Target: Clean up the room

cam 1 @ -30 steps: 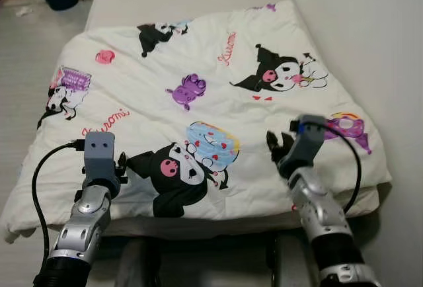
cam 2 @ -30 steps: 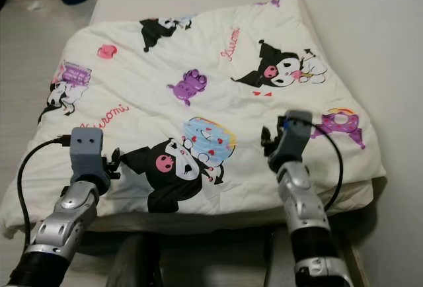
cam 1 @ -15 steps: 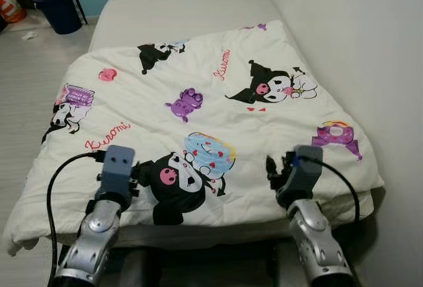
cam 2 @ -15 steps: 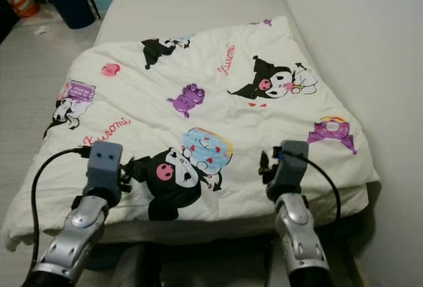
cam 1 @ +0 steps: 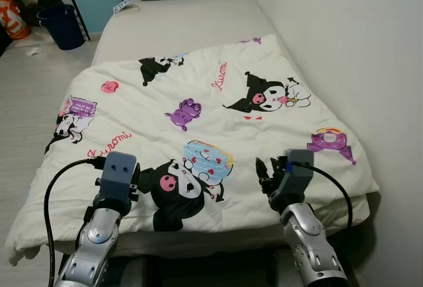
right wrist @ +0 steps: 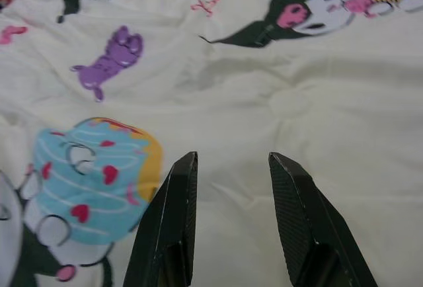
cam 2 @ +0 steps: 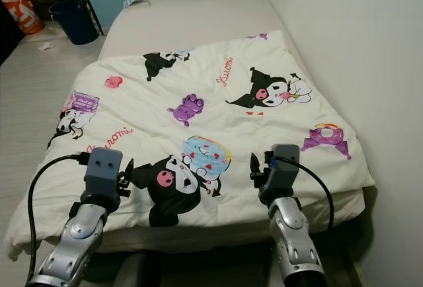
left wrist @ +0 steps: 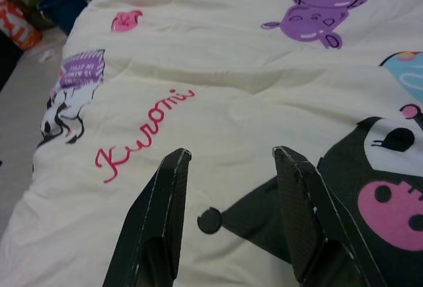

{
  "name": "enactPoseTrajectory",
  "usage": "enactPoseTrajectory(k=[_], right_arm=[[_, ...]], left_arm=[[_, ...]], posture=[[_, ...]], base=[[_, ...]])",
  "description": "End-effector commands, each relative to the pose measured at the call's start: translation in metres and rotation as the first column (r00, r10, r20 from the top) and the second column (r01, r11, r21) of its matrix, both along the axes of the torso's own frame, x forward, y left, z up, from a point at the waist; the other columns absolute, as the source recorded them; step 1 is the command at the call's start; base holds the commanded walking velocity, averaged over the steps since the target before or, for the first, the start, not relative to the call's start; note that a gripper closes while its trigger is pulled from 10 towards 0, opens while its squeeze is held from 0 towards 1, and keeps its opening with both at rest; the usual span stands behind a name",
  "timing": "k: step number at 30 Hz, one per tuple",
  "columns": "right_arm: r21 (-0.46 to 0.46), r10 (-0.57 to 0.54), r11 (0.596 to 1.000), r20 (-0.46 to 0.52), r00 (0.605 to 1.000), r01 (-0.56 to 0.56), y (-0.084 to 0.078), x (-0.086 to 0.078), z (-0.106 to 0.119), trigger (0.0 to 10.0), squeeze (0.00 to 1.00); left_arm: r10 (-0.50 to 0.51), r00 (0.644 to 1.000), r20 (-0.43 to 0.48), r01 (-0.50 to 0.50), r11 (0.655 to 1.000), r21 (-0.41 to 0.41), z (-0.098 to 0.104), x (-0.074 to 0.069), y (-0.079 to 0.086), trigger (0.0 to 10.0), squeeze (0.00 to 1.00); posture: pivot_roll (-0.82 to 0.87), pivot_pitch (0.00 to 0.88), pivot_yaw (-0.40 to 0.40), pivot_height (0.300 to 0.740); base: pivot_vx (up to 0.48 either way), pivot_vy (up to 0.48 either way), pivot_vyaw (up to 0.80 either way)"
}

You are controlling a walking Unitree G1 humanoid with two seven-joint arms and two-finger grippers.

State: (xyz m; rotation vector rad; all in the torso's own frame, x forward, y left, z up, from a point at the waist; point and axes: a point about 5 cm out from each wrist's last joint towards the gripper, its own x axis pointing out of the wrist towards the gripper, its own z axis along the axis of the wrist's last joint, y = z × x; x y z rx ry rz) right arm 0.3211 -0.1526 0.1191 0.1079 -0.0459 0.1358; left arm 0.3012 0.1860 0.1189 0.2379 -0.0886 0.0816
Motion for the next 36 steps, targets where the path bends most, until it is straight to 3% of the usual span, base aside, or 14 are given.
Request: enactPoseTrajectory(k=[1,11,22,36], right_arm=[[-0.005,0.015,1.0,-0.013,1.0,-0.015,0.004,0.0,-0.004,10.0,0.0],[-0.009,0.046,0.999,-0.009,0.999,-0.046,0.011,0.002,-0.002,10.0,0.0],[-0.027,0.054,0.998,0.003,0.999,-0.054,0.012,-0.001,-0.005,10.0,0.0],[0.019,0.044,0.999,0.008,0.999,-0.044,0.008,-0.004,-0.007,10.0,0.0]], left_arm=[[0.019,1.0,-0.006,-0.019,1.0,0.012,-0.004,-0.002,0.003,10.0,0.0],[0.017,1.0,-0.012,-0.017,1.0,0.019,-0.007,0.002,-0.002,10.0,0.0],[0.012,1.0,-0.016,-0.011,0.999,0.032,-0.011,0.0,-0.002,10.0,0.0],[-0.022,1.0,-0.02,0.023,0.998,0.06,-0.013,-0.001,-0.01,10.0,0.0]], posture=[[-0.04,0.129,0.06,0.572],[-0.04,0.133,0.059,0.612],[-0.04,0.132,0.063,0.612],[-0.04,0.13,0.08,0.612]], base=[[0.0,0.0,0.0],[0.0,0.0,0.0],[0.0,0.0,0.0],[0.0,0.0,0.0]])
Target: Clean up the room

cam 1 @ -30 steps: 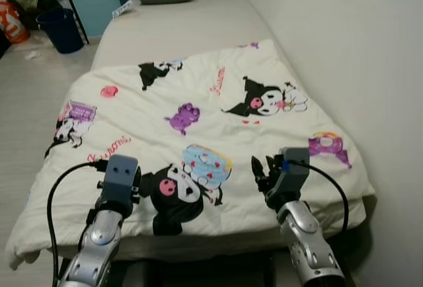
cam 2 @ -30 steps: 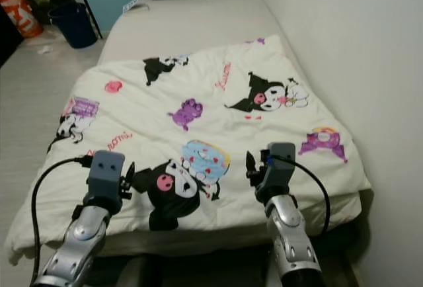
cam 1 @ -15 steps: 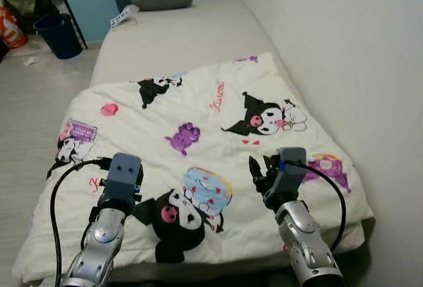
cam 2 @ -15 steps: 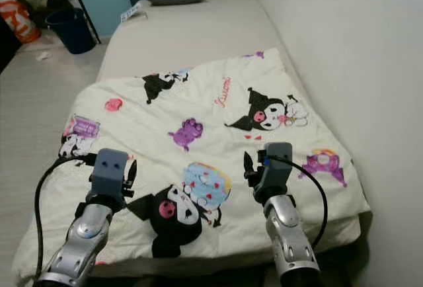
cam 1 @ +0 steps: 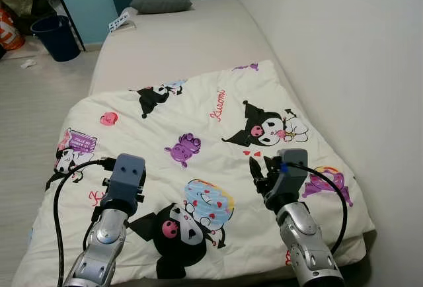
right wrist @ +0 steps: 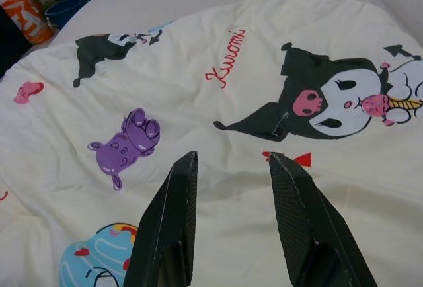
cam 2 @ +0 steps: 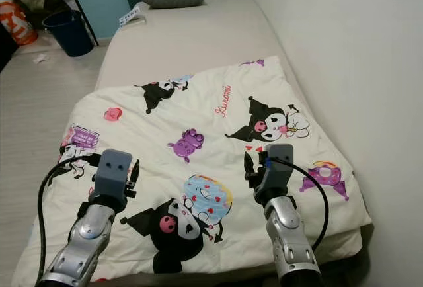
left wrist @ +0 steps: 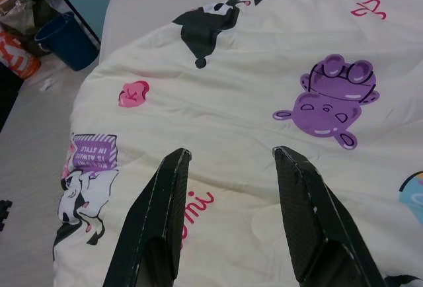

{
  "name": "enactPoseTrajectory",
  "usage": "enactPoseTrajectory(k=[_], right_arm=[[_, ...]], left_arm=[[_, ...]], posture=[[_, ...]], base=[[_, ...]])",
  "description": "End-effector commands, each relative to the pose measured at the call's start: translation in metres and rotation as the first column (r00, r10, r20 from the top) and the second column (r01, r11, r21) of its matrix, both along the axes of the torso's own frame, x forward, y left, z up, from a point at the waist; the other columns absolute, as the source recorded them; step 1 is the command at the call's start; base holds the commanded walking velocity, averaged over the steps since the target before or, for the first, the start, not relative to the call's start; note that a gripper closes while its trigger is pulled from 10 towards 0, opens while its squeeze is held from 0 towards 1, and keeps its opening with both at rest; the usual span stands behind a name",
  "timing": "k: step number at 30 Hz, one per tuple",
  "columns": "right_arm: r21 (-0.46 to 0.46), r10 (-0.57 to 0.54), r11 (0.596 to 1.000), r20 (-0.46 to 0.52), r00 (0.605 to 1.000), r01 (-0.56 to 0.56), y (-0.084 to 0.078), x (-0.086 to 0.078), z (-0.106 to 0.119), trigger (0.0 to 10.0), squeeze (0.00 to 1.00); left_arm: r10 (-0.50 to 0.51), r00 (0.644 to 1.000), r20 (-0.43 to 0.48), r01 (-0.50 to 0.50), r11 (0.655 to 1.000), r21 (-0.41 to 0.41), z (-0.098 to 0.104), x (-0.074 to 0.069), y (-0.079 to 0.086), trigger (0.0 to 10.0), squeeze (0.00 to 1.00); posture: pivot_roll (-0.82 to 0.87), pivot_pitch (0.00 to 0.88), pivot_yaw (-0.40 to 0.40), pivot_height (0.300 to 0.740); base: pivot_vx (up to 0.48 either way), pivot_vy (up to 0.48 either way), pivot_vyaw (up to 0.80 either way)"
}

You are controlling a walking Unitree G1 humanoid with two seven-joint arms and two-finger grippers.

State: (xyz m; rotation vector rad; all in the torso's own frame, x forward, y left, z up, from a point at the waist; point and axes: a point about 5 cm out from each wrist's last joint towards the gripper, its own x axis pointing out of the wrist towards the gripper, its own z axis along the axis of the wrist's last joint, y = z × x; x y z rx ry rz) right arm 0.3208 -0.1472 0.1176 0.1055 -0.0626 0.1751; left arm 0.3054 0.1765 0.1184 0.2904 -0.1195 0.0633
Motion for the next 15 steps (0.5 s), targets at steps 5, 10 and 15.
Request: enactPoseTrajectory(k=[5,10,15], right_arm=[[0.033,0.019,0.999,0.001,1.0,-0.019,0.0043,-0.0055,-0.0051,10.0,0.0],[0.034,0.024,0.999,0.004,1.0,-0.024,0.0045,-0.006,-0.0051,10.0,0.0],[0.035,0.03,0.999,0.007,1.0,-0.03,0.0052,-0.0064,-0.0049,10.0,0.0]], left_arm=[[-0.014,0.999,-0.039,0.015,1.0,0.019,-0.0119,-0.0049,-0.0017,10.0,0.0],[-0.016,0.999,-0.034,0.017,1.0,0.023,-0.0115,-0.005,-0.0021,10.0,0.0],[-0.017,0.999,-0.04,0.018,1.0,0.025,-0.013,-0.006,-0.0021,10.0,0.0]], posture=[[-0.04,0.125,0.083,0.632],[-0.04,0.124,0.081,0.647],[-0.04,0.123,0.082,0.657]], base=[[0.0,0.0,0.0],[0.0,0.0,0.0],[0.0,0.0,0.0]])
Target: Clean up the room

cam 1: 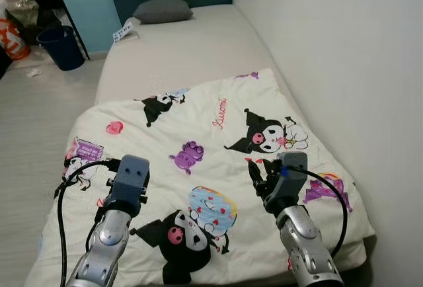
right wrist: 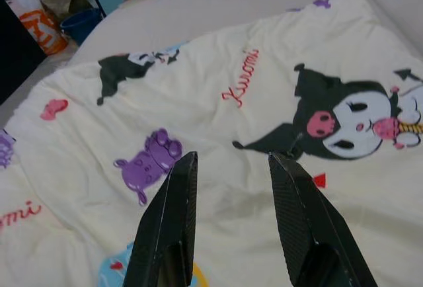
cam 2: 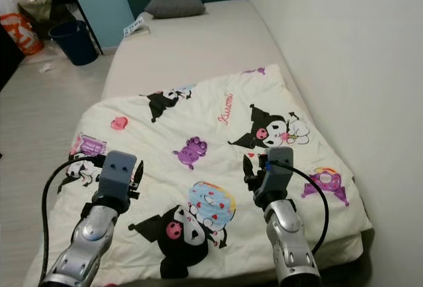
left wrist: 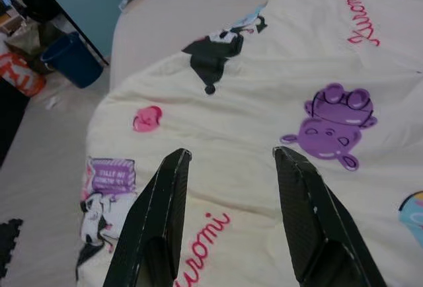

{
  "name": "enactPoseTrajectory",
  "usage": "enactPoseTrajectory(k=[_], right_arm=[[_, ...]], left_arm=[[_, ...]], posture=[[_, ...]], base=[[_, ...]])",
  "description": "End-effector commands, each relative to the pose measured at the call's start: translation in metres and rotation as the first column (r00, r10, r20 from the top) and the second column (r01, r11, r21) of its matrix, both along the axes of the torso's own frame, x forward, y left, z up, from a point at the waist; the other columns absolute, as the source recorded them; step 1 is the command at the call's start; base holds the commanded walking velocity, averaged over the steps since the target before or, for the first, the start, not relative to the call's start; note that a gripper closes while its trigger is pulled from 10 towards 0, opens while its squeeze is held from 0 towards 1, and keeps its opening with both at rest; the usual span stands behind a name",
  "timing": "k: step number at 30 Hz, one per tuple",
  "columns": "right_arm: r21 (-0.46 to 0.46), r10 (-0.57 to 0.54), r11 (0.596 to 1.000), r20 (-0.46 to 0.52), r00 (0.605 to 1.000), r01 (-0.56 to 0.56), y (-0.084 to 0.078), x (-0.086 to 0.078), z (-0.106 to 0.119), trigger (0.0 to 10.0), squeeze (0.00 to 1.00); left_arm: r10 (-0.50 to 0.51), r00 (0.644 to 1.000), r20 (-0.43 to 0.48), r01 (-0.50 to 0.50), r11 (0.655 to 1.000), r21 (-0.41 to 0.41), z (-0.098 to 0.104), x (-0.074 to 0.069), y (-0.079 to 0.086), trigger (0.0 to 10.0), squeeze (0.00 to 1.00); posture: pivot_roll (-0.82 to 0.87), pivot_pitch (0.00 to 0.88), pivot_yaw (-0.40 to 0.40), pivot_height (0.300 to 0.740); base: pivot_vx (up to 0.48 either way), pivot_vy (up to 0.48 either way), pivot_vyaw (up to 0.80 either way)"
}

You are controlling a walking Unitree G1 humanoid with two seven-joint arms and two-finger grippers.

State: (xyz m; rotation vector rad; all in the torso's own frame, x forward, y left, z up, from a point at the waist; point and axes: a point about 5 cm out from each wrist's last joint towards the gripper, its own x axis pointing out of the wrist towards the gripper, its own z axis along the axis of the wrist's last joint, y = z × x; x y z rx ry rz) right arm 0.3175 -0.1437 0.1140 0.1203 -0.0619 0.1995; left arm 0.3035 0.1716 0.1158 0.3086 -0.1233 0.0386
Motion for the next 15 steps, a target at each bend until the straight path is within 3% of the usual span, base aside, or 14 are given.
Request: enactPoseTrajectory(k=[1,15], right_arm=[[0.021,0.008,1.0,0.007,1.0,-0.009,0.0025,-0.0037,-0.0017,10.0,0.0],[0.022,0.044,0.999,0.017,0.999,-0.044,0.005,-0.0059,-0.0015,10.0,0.0]], left_arm=[[0.011,0.999,-0.052,-0.011,1.0,0.005,-0.0138,-0.0059,0.0035,10.0,0.0],[0.036,0.998,-0.042,-0.036,0.999,0.0,-0.018,-0.0148,0.0022,10.0,0.0]], posture=[[-0.04,0.122,0.083,0.662],[-0.04,0.113,0.077,0.707]], base=[[0.0,0.0,0.0],[0.0,0.0,0.0]])
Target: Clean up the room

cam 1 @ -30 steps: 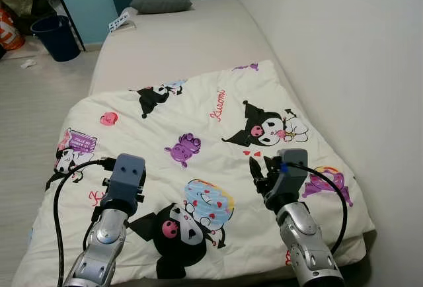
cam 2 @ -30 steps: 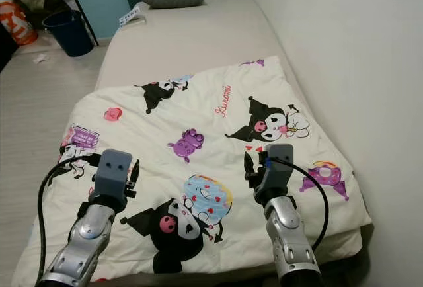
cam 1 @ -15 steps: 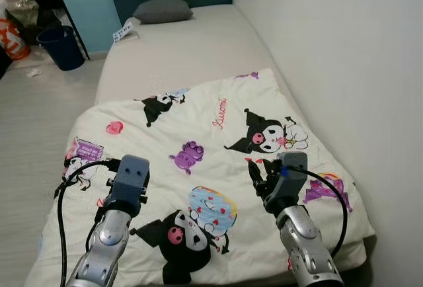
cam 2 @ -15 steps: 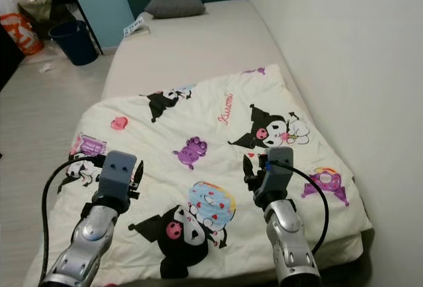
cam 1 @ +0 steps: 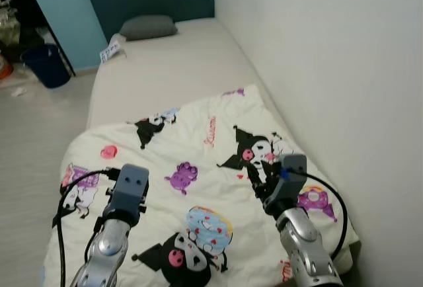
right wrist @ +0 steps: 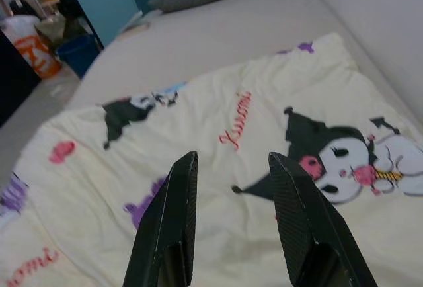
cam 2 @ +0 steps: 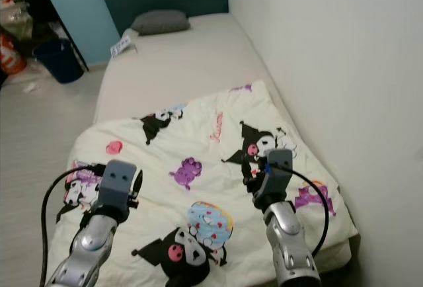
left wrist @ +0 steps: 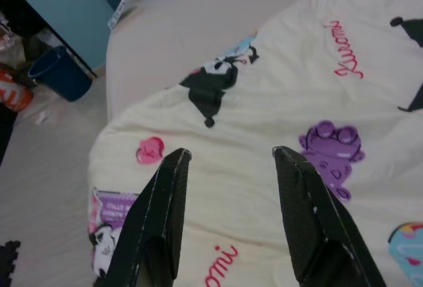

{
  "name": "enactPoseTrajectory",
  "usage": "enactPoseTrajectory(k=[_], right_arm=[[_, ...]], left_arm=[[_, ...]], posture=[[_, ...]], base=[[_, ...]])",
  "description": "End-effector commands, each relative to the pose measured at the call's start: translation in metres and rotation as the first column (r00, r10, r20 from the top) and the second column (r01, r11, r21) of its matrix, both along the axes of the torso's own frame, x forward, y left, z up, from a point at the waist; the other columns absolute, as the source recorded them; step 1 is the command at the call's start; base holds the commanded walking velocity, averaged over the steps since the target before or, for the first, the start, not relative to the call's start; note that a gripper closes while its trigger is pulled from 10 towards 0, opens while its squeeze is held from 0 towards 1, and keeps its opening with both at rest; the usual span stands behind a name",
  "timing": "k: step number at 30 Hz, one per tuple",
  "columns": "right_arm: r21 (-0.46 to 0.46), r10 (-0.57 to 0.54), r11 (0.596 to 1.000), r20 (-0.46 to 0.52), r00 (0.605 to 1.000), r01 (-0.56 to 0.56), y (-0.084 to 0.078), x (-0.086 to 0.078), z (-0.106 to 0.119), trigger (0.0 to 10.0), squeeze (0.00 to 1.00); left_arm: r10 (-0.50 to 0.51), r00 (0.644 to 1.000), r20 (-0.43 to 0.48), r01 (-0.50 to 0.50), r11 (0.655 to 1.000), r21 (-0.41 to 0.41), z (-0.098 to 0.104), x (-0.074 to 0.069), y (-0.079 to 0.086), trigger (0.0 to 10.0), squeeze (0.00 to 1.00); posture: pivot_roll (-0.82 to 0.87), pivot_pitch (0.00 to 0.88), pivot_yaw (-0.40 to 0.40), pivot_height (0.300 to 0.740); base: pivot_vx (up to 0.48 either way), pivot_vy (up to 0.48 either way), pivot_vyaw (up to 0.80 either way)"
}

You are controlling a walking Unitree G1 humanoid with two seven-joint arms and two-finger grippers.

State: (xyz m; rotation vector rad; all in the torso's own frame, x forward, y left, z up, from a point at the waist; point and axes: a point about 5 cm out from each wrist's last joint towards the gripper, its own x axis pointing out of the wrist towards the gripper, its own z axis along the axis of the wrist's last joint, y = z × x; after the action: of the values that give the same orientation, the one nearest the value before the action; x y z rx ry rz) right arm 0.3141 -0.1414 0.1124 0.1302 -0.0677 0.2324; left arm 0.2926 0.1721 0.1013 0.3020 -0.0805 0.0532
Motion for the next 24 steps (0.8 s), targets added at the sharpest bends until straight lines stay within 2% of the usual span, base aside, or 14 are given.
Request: enactPoseTrajectory(k=[1,10,24], right_arm=[[0.014,0.014,1.0,0.011,1.0,-0.014,0.0029,-0.0027,0.0001,10.0,0.0],[0.021,0.034,0.999,0.011,0.999,-0.034,0.0055,-0.0037,-0.0013,10.0,0.0],[0.03,0.064,0.997,0.033,0.997,-0.065,0.0101,-0.0051,0.0001,10.0,0.0]], left_arm=[[0.023,1.0,0.001,-0.023,1.0,0.014,-0.0036,-0.0041,0.0016,10.0,0.0],[0.094,0.996,-0.009,-0.094,0.996,-0.009,-0.0084,-0.0061,0.0082,10.0,0.0],[0.073,0.997,0.002,-0.073,0.997,0.005,-0.0077,-0.0072,0.0061,10.0,0.0]], posture=[[-0.04,0.11,0.076,0.712],[-0.04,0.103,0.073,0.74],[-0.04,0.1,0.077,0.74]], base=[[0.0,0.0,0.0],[0.0,0.0,0.0],[0.0,0.0,0.0]])
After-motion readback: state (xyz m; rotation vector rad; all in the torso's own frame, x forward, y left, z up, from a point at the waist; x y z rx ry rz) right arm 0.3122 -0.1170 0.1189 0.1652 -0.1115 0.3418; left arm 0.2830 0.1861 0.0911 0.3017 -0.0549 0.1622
